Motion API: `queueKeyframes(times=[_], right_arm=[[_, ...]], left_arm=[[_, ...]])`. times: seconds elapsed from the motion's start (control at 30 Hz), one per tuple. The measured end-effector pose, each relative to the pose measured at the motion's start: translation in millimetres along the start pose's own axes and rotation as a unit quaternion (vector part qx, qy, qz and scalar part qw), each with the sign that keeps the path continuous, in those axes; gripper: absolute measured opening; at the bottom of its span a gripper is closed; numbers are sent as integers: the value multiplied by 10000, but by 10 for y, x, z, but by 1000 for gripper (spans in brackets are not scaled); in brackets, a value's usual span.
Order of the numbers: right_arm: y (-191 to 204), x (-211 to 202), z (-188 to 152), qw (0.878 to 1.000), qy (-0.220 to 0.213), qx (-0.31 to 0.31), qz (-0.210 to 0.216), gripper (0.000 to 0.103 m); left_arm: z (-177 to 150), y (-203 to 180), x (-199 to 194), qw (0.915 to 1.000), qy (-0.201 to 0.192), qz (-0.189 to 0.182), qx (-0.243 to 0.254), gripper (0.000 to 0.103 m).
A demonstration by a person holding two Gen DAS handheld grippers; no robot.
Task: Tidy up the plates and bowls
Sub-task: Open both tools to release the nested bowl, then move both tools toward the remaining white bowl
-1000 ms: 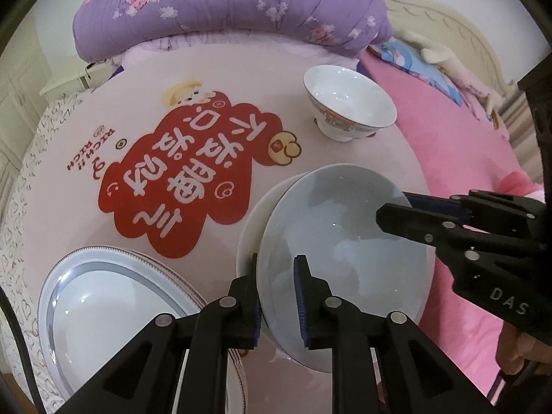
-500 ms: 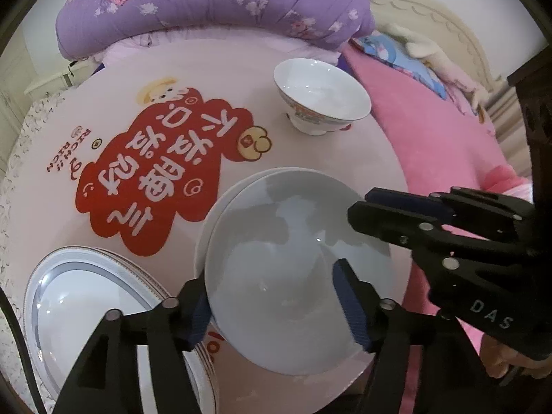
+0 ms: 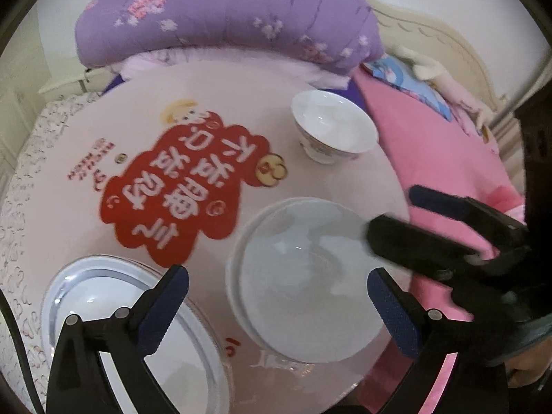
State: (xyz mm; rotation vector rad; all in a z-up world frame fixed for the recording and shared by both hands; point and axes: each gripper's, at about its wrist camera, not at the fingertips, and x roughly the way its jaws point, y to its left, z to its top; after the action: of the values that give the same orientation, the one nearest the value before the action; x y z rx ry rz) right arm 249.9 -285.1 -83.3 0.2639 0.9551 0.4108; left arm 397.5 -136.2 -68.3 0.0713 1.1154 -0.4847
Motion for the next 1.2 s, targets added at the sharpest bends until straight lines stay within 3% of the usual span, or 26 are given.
queueKeyframes(times=[0.23,0.57,0.8,1.2], right_arm=[[-43,-147,87,9989,-400,190,144,103],[-430,-415,275,9948,-842,511,-275,103],[-779,-427,385,9914,-860,746,-639,103],[-1064,-99,558,9916,-562,775,-865,103]], left_arm=[[-38,69,-173,9982,-458,343,-190,102],[140,313,-329,9927,-835,304,-813,102],[383,382,-166,9905,-750,258,-1119,102],[903,169,461,9949,-309,341,-903,102]])
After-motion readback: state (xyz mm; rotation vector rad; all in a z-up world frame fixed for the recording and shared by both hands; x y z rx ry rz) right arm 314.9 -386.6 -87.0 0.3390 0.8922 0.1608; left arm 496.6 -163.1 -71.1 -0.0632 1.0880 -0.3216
